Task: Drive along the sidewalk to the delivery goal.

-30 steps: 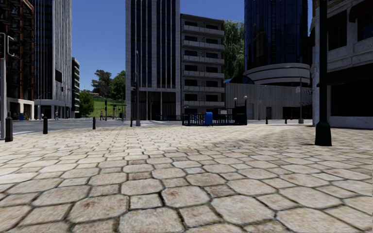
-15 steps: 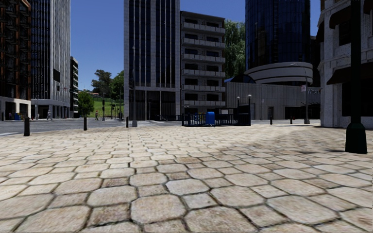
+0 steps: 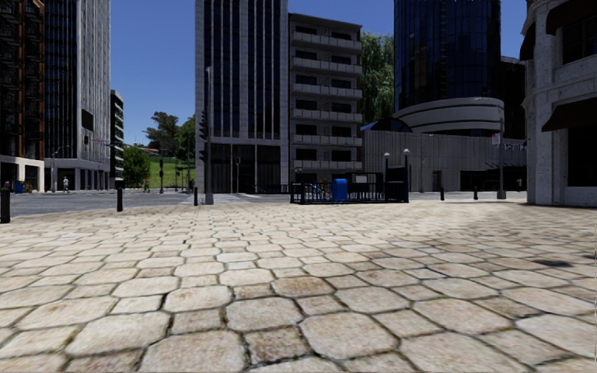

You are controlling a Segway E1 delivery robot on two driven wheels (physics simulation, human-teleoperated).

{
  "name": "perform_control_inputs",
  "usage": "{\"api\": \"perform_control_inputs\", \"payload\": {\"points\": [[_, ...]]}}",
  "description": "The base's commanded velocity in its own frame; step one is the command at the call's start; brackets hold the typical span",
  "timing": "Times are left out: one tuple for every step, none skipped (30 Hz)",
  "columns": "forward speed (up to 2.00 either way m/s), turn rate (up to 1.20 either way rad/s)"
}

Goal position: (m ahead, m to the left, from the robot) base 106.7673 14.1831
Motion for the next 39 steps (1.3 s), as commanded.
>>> {"api": "perform_control_inputs", "payload": {"points": [[1.97,0.0],[1.97,0.0],[1.97,0.0],[1.97,0.0],[1.98,0.03],[1.98,0.03],[1.98,0.1],[1.98,0.2],[1.98,0.24],[1.98,0.26],[1.98,0.26],[1.98,0.26],[1.98,0.26],[1.98,0.26],[1.98,0.26],[1.98,0.26],[1.98,0.26],[1.98,0.26],[1.98,0.26],[1.98,0.26],[1.98,0.26],[1.98,0.26],[1.98,0.26],[1.98,0.26],[1.98,0.26],[1.98,0.26],[1.98,0.26],[1.98,0.26],[1.98,0.26],[1.98,0.26],[1.98,0.26],[1.98,0.26],[1.98,0.26],[1.98,0.26],[1.98,0.26],[1.98,0.26],[1.98,0.26],[1.98,0.26],[1.98,0.26]]}}
